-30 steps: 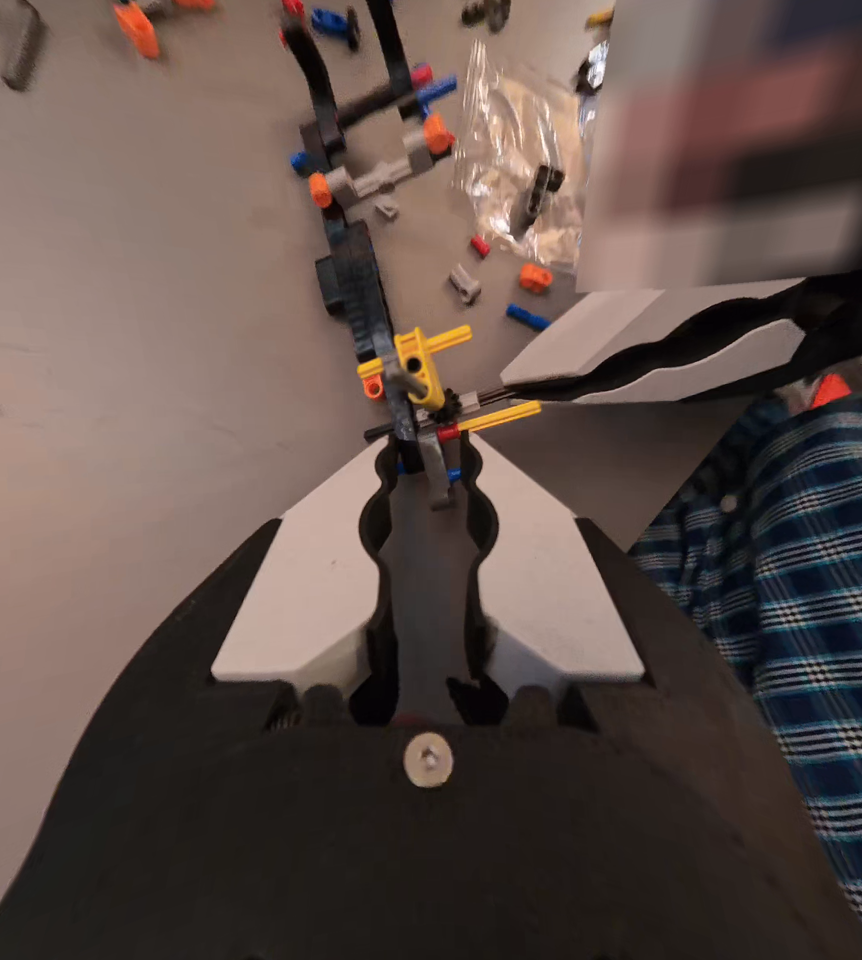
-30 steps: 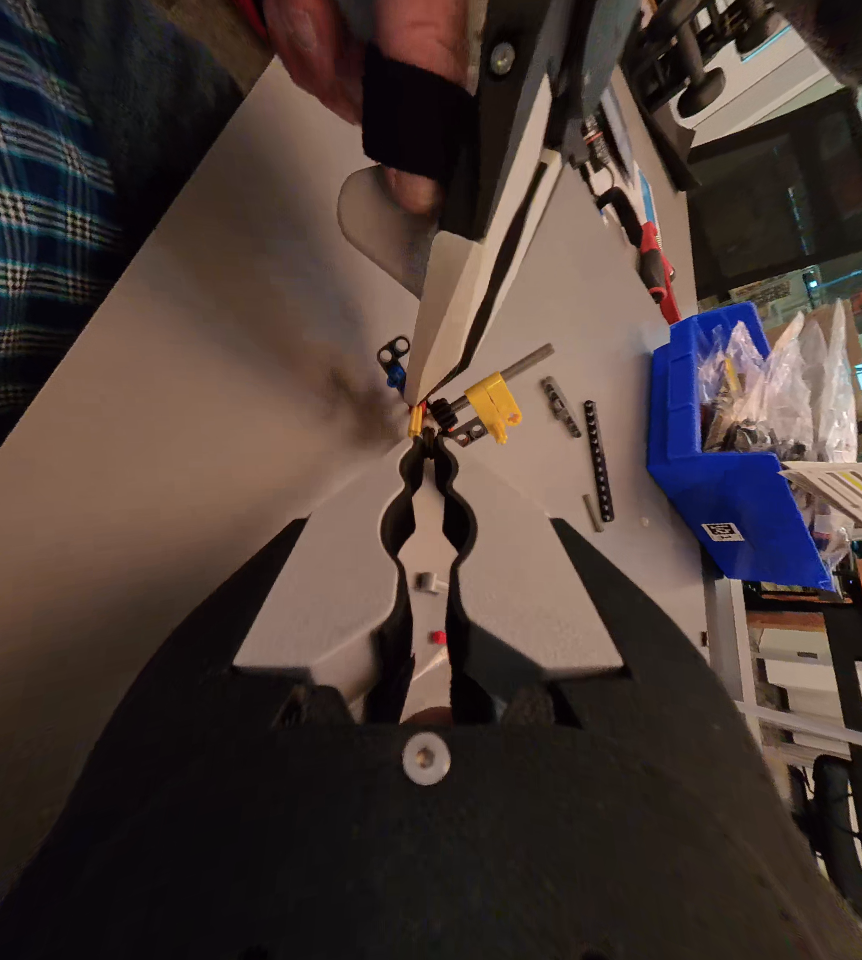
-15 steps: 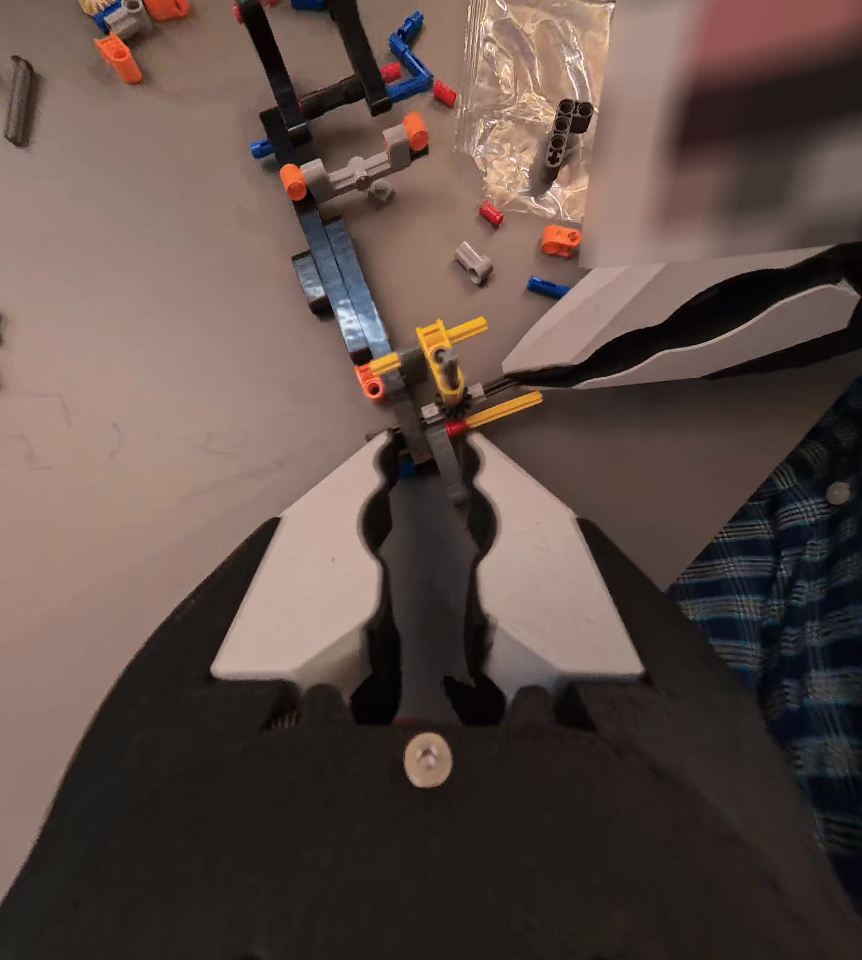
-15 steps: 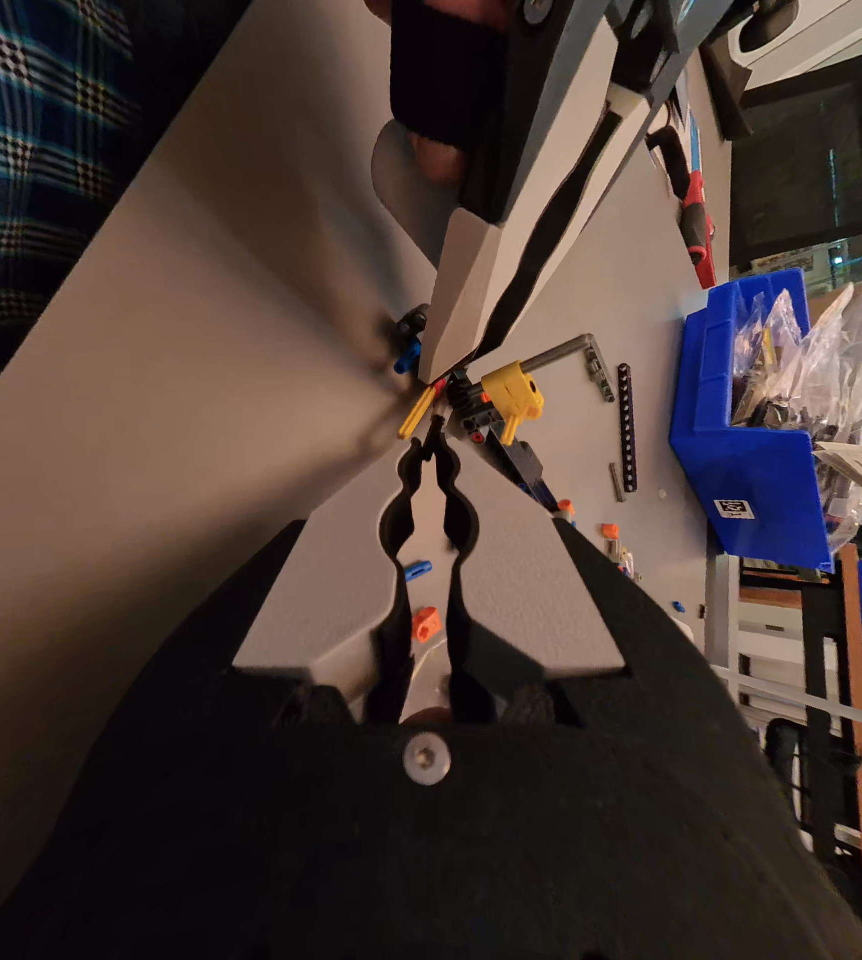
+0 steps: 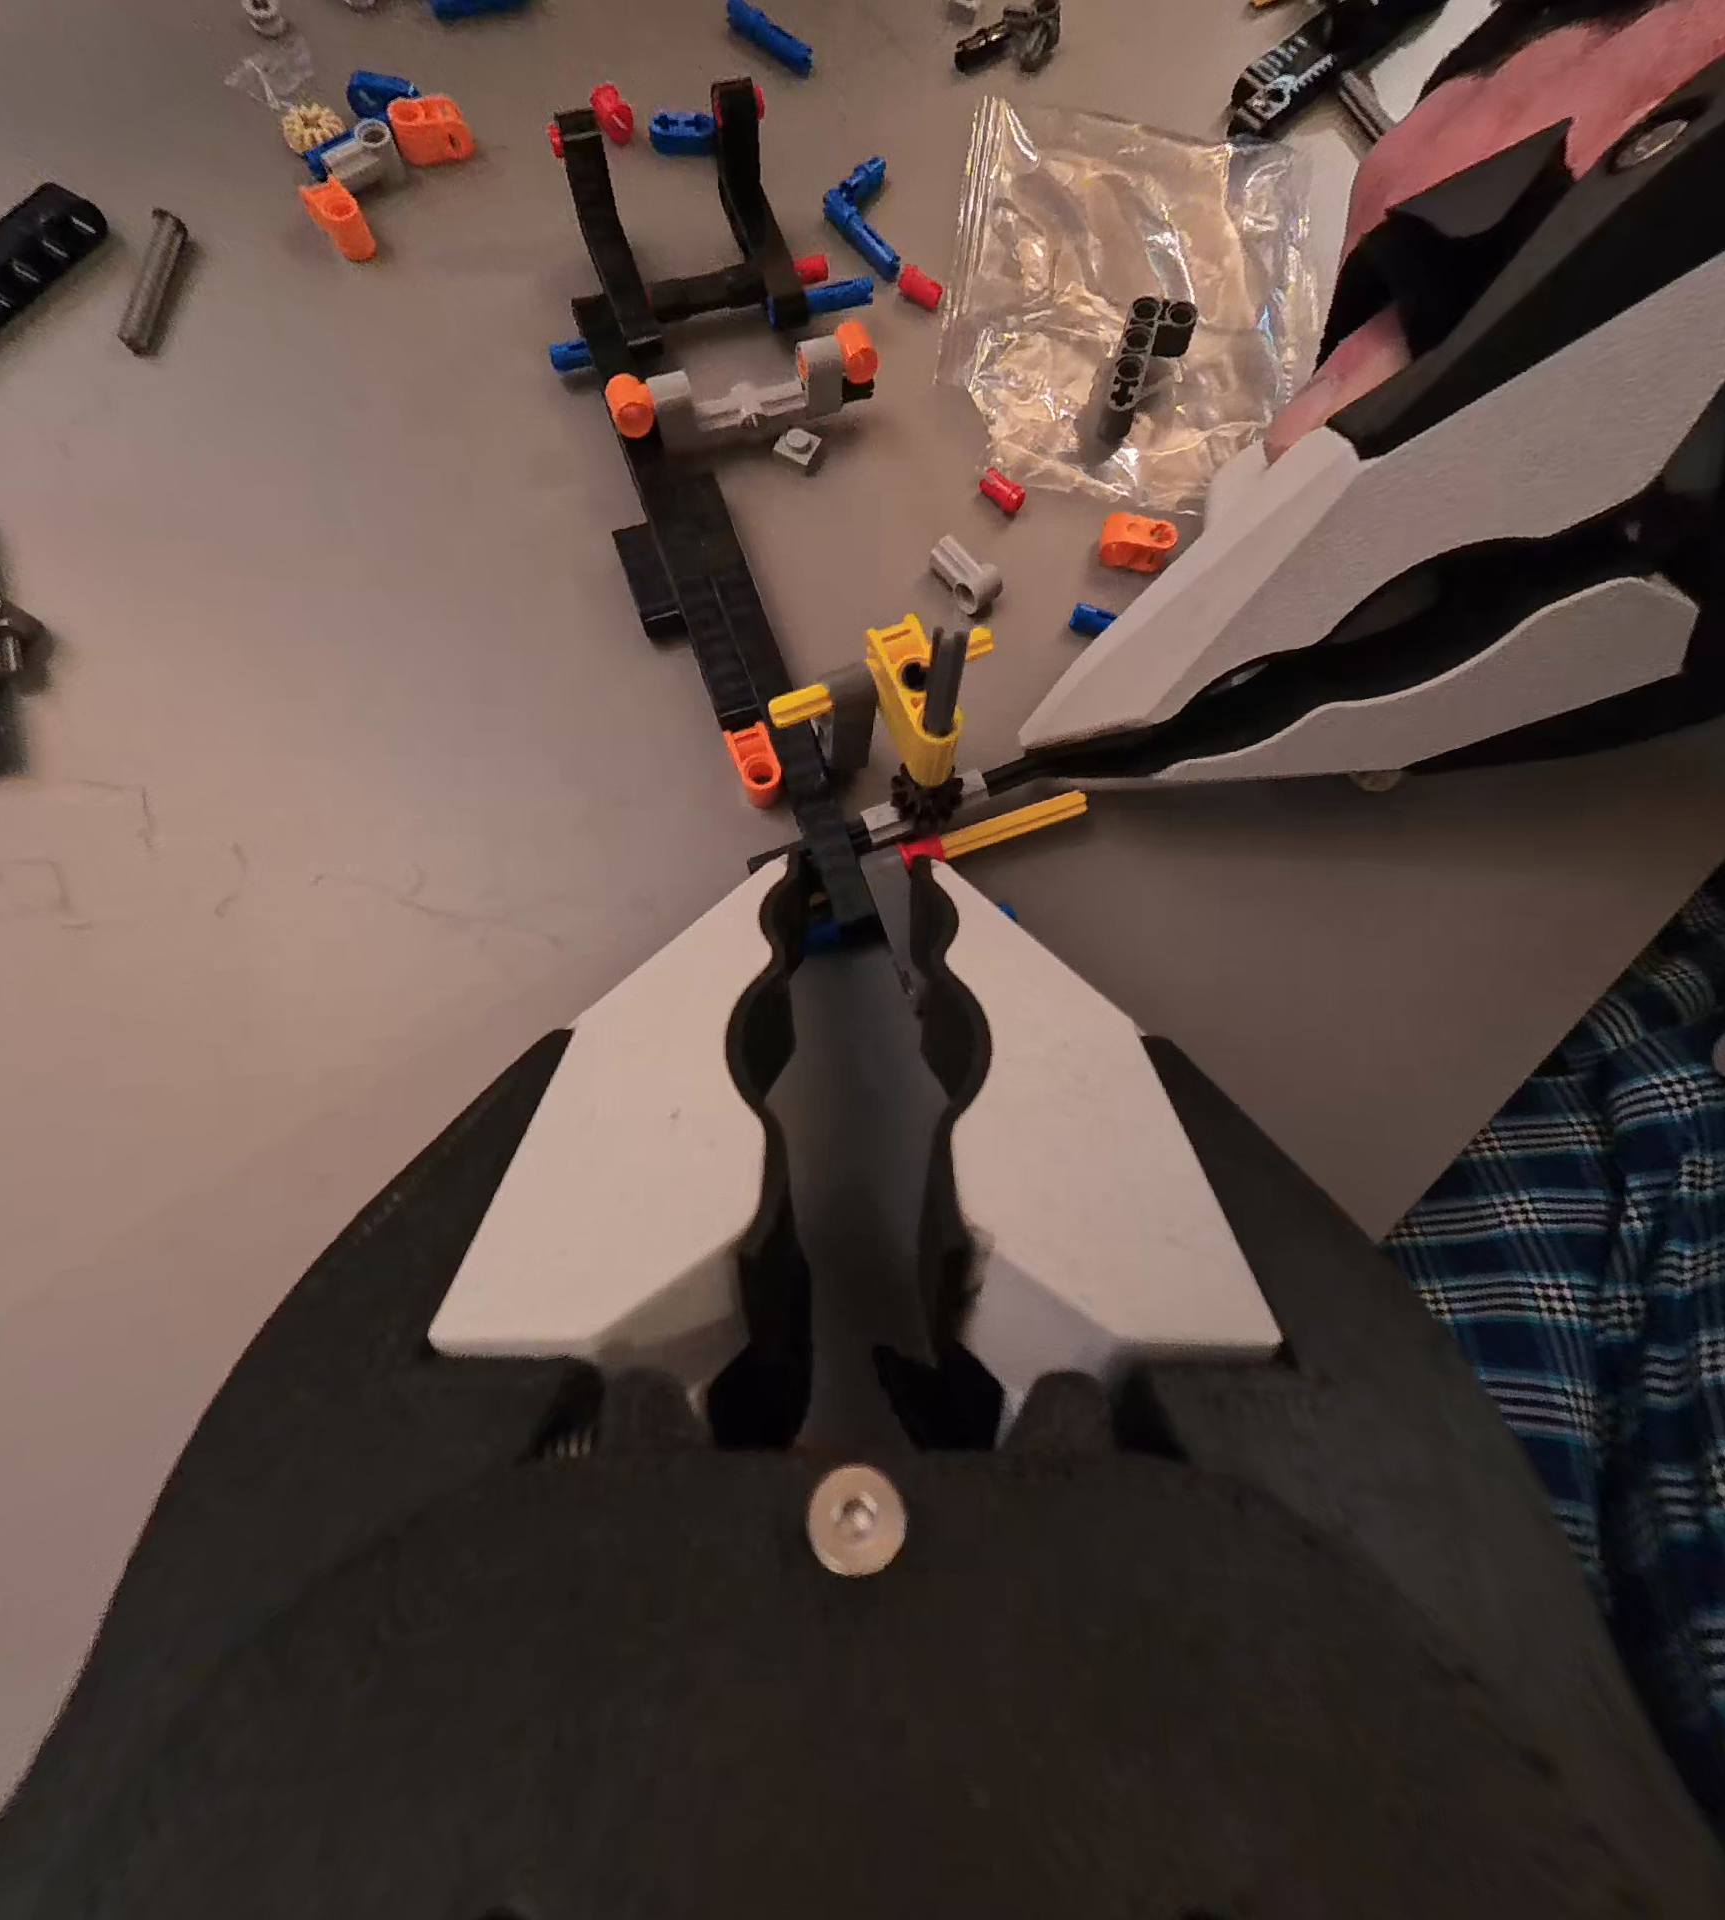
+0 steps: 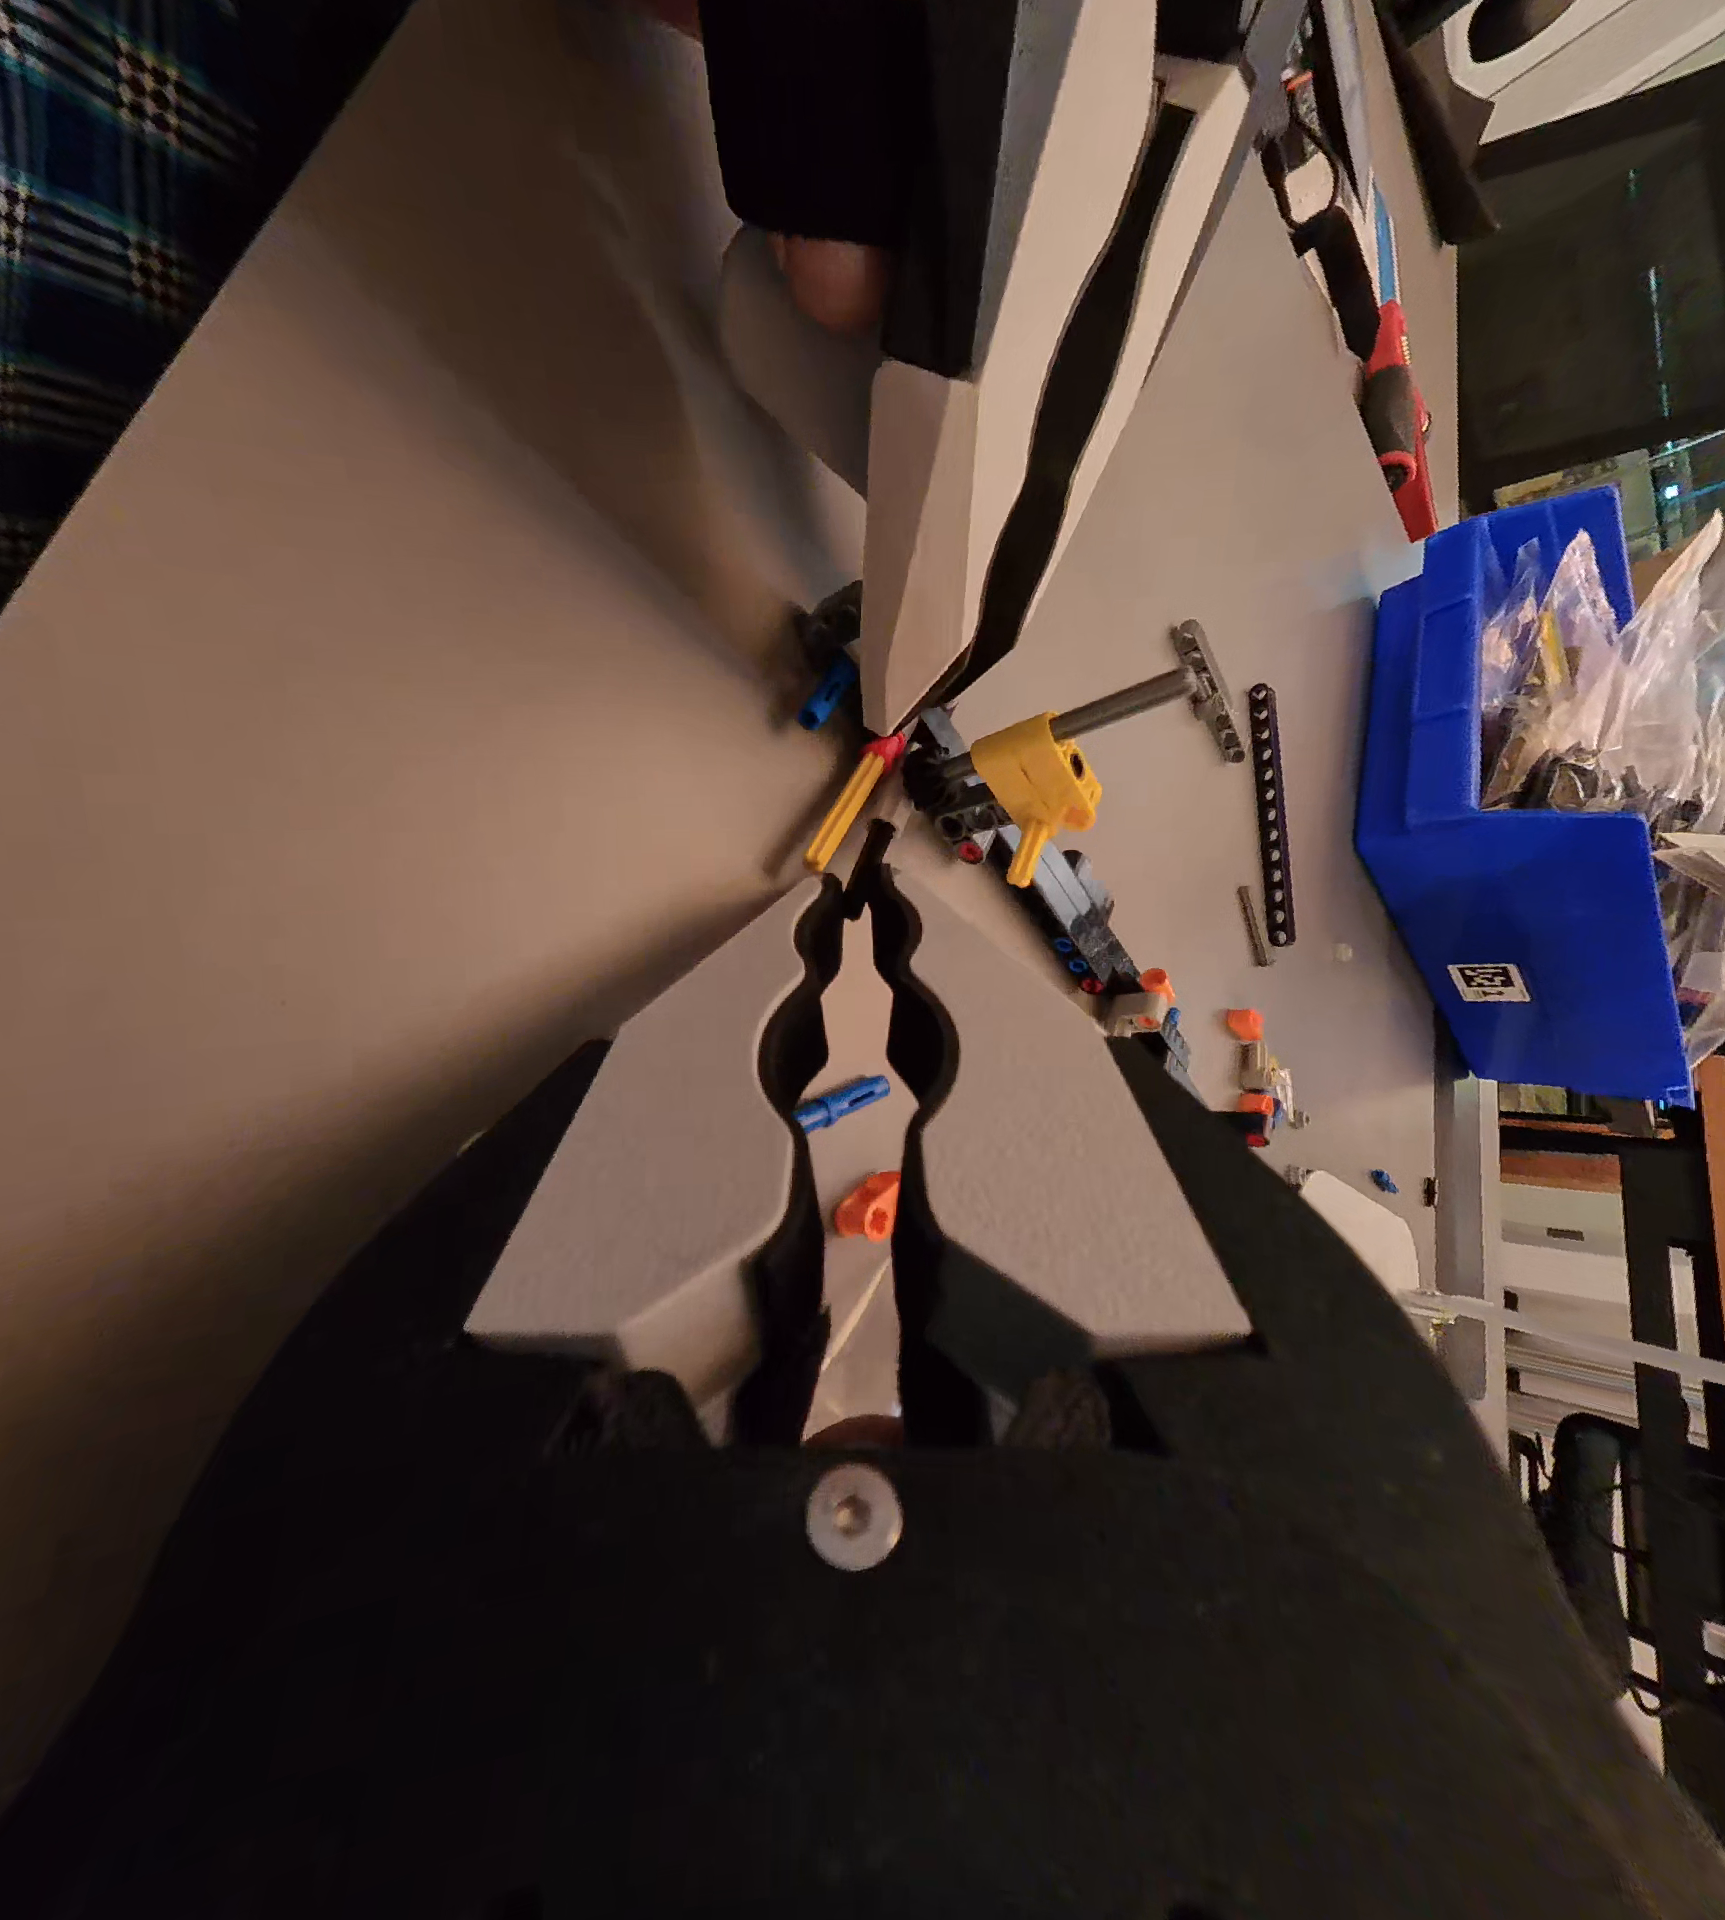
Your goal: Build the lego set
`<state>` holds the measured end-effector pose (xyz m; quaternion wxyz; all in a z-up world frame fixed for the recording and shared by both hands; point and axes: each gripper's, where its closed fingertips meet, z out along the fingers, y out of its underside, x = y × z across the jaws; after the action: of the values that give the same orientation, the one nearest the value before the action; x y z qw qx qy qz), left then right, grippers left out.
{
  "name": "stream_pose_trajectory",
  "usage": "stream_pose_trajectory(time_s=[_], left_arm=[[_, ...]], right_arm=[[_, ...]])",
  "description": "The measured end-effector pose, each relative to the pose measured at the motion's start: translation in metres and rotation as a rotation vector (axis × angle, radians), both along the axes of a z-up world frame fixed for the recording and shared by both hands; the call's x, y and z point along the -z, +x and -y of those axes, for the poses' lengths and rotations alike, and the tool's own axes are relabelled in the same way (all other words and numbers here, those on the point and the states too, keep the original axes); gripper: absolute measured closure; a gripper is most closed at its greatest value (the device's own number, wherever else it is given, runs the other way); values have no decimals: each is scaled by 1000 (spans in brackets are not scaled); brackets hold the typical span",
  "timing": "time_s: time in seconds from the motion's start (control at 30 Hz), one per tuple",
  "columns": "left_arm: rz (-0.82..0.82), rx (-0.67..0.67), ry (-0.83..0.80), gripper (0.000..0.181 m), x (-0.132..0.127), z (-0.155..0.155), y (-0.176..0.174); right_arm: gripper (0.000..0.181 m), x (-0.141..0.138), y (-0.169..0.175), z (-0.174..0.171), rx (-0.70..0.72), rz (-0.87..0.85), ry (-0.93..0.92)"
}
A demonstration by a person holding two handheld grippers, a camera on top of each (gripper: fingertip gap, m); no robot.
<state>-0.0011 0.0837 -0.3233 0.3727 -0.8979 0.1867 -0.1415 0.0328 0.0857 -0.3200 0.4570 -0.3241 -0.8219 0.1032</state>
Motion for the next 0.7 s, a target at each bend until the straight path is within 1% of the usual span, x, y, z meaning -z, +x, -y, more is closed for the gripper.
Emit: stream_pose_trajectory(time_s=[0.07,0.47,0.7], left_arm=[[5,-9,14,164,0,0,0],[-1,-14,30,166,-1,0,2],[-13,-19,38,166,-1,-1,3]], right_arm=[[178,1,1,0,9,1,-21],[178,1,4,2,31,-10,24],[178,2,5,5,72,5,-7]])
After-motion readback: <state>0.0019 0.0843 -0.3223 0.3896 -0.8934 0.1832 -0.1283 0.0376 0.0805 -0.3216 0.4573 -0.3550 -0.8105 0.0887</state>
